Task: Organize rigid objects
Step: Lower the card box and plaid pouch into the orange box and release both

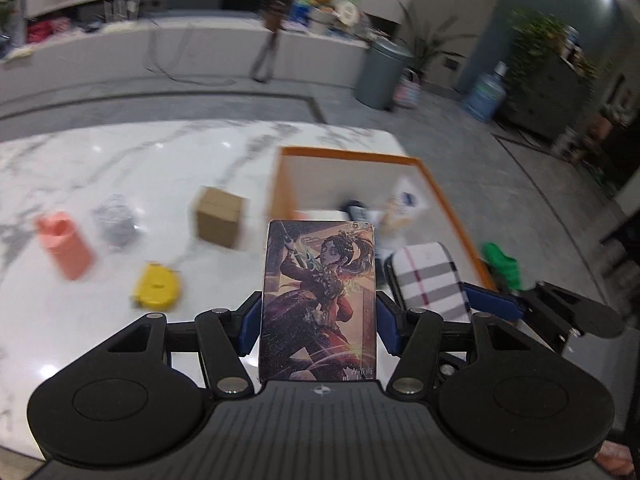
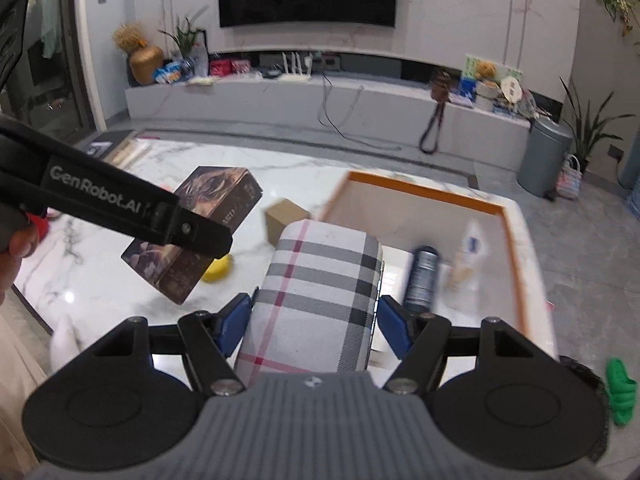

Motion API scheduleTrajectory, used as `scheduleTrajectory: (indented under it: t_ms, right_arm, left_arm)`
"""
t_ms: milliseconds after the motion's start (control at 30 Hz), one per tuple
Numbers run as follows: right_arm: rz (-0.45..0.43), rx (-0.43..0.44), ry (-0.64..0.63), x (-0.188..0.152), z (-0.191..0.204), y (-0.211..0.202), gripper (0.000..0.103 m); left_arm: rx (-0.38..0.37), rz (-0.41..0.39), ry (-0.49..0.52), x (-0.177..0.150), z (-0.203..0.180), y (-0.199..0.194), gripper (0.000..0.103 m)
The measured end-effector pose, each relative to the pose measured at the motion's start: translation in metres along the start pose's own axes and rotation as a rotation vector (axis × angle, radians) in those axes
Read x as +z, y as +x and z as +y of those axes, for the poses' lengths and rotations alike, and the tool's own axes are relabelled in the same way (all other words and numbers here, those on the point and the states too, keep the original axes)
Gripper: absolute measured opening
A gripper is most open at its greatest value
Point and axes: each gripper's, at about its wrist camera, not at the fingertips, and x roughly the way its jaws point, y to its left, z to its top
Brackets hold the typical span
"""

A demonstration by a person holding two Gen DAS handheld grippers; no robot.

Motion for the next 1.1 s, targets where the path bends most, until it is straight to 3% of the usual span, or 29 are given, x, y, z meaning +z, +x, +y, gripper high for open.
scheduleTrajectory:
  t_ms: [267, 700, 867, 1100]
  right_arm:
    - [0.206, -0.029, -0.043, 0.014, -0.054, 0.028, 0.068]
    - [0.564, 0.031, -0.011, 0.006, -0.079, 0.115, 0.068]
    - [0.608, -0.001, -0.081, 0.002, -0.072, 0.132, 0.068]
    - [0.668, -0.111, -0.144, 0.012, -0.07, 0.152, 0.068]
  left_arm:
    - [-0.061, 0.122, 0.047, 0.02, -0.041, 0.052, 0.066]
    - [-0.078, 0.206, 0.008, 0.032, -0.03, 0.104, 0.066]
    - [-0.086, 0.187, 0.013, 0.037, -0.028, 0.115, 0.066]
    - [-0.093, 0.2, -0.011, 0.039, -0.02, 0.126, 0.066]
